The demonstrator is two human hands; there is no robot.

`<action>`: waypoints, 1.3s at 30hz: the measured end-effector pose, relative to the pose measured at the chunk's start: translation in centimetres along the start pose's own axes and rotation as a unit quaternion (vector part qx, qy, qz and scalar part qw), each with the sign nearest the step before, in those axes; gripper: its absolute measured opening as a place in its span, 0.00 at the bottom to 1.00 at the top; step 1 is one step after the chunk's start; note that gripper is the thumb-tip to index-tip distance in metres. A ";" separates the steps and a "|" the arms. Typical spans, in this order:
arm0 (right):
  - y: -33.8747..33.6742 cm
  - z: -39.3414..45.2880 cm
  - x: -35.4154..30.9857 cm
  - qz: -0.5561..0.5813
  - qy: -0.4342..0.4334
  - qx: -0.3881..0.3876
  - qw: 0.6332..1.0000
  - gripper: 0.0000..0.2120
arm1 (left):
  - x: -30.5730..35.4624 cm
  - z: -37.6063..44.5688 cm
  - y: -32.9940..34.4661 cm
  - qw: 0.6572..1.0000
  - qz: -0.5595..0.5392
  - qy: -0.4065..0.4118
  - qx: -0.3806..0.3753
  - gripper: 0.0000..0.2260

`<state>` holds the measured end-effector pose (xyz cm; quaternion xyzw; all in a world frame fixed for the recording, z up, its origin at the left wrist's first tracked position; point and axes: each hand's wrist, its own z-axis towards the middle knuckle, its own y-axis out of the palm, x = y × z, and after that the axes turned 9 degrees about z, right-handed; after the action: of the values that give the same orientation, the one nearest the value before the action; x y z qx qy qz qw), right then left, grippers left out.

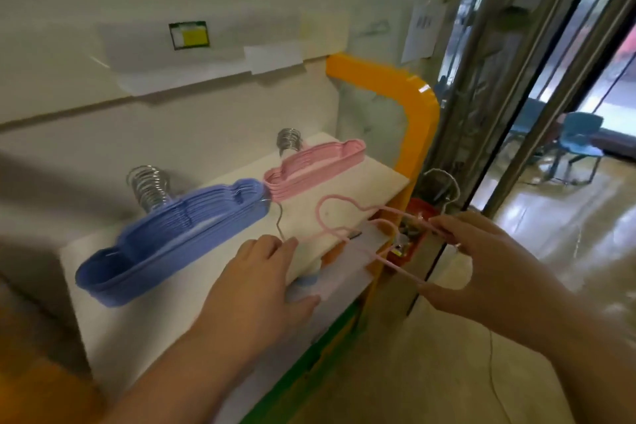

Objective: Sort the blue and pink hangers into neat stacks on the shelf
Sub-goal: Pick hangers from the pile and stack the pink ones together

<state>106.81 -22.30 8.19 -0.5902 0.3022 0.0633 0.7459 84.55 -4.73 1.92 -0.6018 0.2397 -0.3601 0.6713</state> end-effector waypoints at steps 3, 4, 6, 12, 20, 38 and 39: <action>0.1 5.2 2.4 0.015 -0.013 -0.022 1.000 0.37 | -0.2 3.8 1.2 1.000 0.003 -0.020 -0.020 0.37; 0.4 7.1 3.3 0.012 -0.023 -0.036 0.999 0.39 | -0.4 5.1 1.6 0.999 0.005 -0.033 -0.020 0.37; 0.9 11.3 5.2 0.011 -0.052 -0.052 0.997 0.43 | -0.9 7.6 2.6 0.998 0.023 -0.058 0.003 0.37; 0.7 23.4 8.3 0.053 -0.131 -0.086 0.986 0.41 | -1.5 15.5 3.2 0.991 0.053 -0.125 0.006 0.36; 0.5 34.6 9.8 0.116 -0.228 -0.111 0.960 0.31 | -1.9 26.8 3.6 0.985 0.089 -0.147 -0.002 0.29; 1.2 39.8 12.2 0.202 -0.219 -0.184 0.937 0.33 | -3.3 31.2 7.0 0.987 0.051 -0.154 -0.022 0.31; 1.3 39.9 12.3 0.201 -0.219 -0.187 0.936 0.34 | -3.3 31.1 6.9 0.987 0.051 -0.154 -0.023 0.31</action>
<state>131.15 11.53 5.47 -0.6174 0.2268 0.3950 0.6413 107.35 17.70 -0.20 -0.6524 0.1719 -0.2230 0.7037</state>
